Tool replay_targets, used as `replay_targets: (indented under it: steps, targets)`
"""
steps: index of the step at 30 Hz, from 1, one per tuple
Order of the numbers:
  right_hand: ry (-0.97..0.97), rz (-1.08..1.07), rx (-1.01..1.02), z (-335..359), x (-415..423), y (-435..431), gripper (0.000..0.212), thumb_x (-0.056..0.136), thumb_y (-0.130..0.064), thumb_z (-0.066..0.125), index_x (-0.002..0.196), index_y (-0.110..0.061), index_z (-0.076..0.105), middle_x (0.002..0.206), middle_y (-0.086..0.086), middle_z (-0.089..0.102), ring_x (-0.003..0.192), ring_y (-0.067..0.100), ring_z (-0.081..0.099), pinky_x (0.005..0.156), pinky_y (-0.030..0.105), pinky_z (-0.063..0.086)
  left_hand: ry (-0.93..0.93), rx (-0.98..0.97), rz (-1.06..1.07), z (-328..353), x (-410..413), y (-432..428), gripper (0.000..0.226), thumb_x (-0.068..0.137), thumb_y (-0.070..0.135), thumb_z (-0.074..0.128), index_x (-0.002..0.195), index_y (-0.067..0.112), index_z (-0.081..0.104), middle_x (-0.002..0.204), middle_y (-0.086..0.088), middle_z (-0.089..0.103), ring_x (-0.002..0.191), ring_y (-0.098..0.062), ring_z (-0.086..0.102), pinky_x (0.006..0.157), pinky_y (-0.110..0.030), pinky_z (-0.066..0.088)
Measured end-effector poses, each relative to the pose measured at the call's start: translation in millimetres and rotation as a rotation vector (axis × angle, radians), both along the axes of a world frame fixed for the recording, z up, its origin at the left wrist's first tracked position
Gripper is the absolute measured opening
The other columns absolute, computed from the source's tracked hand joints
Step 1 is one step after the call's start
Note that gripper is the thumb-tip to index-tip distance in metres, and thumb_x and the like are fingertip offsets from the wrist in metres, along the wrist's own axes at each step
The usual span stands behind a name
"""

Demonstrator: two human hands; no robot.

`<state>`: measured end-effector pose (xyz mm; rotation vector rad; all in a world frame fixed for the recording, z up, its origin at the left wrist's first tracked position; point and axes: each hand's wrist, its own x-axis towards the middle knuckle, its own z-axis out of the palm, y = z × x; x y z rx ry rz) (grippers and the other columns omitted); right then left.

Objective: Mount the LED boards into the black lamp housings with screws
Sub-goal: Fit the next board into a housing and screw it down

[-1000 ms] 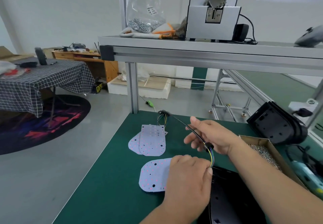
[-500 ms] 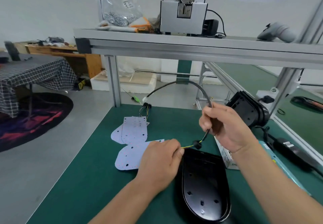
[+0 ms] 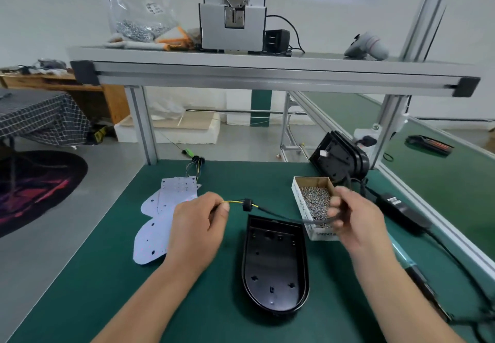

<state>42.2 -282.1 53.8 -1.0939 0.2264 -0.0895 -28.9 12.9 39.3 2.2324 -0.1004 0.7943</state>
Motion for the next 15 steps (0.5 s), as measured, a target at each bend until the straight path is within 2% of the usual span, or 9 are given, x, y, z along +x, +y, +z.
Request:
replay_targets:
  steps: [2,3,4,6,8,10,12,14,15]
  targets:
    - [-0.018,0.079,-0.09,-6,-7,7,0.007,0.108,-0.018,0.058,0.101,-0.016,0.06,0.069,-0.002,0.061,0.048,0.009,0.058,0.035,0.017,0.03,-0.044,-0.04,-0.05,8,-4,-7,0.013,0.096,0.034,0.057,0.084,0.03,0.059,0.061,0.009,0.048,0.061,-0.017,0.046,0.055,-0.03,0.033]
    - [-0.035,0.122,-0.125,-7,-10,12,0.009,0.107,-0.017,0.058,0.099,-0.017,0.059,0.071,-0.001,0.061,0.052,0.01,0.06,0.036,0.018,0.032,-0.053,-0.021,-0.059,9,-6,-10,0.007,0.094,0.035,0.059,0.09,0.03,0.062,0.066,0.011,0.05,0.067,-0.014,0.048,0.059,-0.03,0.035]
    - [-0.058,0.17,-0.156,-7,-14,18,0.009,0.107,-0.015,0.059,0.098,-0.016,0.057,0.073,0.001,0.061,0.056,0.011,0.063,0.038,0.019,0.035,-0.052,0.011,-0.065,10,-9,-14,0.01,0.091,0.035,0.062,0.098,0.028,0.064,0.074,0.015,0.052,0.077,-0.01,0.05,0.065,-0.031,0.039]
    - [-0.092,0.271,-0.21,-6,-23,33,0.008,0.106,-0.009,0.059,0.099,-0.013,0.056,0.076,0.006,0.062,0.063,0.016,0.068,0.041,0.021,0.044,0.005,0.011,-0.134,11,-17,-20,0.031,0.086,0.031,0.067,0.116,0.027,0.065,0.094,0.023,0.054,0.1,-0.002,0.047,0.086,-0.032,0.044]
    - [-0.093,0.332,-0.242,-6,-32,50,0.007,0.105,-0.005,0.06,0.101,-0.008,0.056,0.076,0.008,0.064,0.066,0.02,0.072,0.044,0.022,0.052,0.11,0.021,-0.266,13,-24,-26,0.053,0.081,0.026,0.064,0.133,0.03,0.059,0.106,0.037,0.046,0.114,0.002,0.042,0.101,-0.018,0.036]
    - [-0.072,0.348,-0.224,-6,-38,63,0.007,0.104,-0.004,0.061,0.1,-0.006,0.056,0.073,0.008,0.067,0.069,0.023,0.075,0.047,0.024,0.056,0.167,0.115,-0.385,15,-29,-31,0.069,0.077,0.019,0.057,0.145,0.032,0.05,0.117,0.041,0.04,0.124,0.011,0.032,0.108,-0.008,0.024]
    - [-0.033,0.352,-0.149,-5,-40,68,0.007,0.105,-0.004,0.059,0.098,-0.003,0.058,0.073,0.008,0.069,0.073,0.025,0.078,0.051,0.025,0.059,0.147,0.156,-0.444,19,-29,-32,0.072,0.078,0.012,0.052,0.144,0.041,0.045,0.124,0.026,0.048,0.124,0.006,0.033,0.112,-0.012,0.022]
    - [0.002,0.357,-0.088,-1,-38,66,0.011,0.106,-0.004,0.058,0.096,0.0,0.06,0.075,0.01,0.07,0.074,0.025,0.078,0.054,0.026,0.061,0.126,0.216,-0.472,22,-24,-33,0.07,0.082,0.007,0.048,0.138,0.049,0.049,0.111,0.008,0.056,0.108,-0.006,0.041,0.106,-0.026,0.03]
    - [0.014,0.36,-0.063,1,-36,64,0.011,0.105,-0.005,0.058,0.096,0.001,0.06,0.075,0.011,0.07,0.07,0.022,0.077,0.055,0.026,0.061,0.138,0.265,-0.484,22,-22,-35,0.069,0.082,0.009,0.042,0.139,0.047,0.051,0.102,0.007,0.054,0.098,-0.006,0.041,0.1,-0.03,0.034]
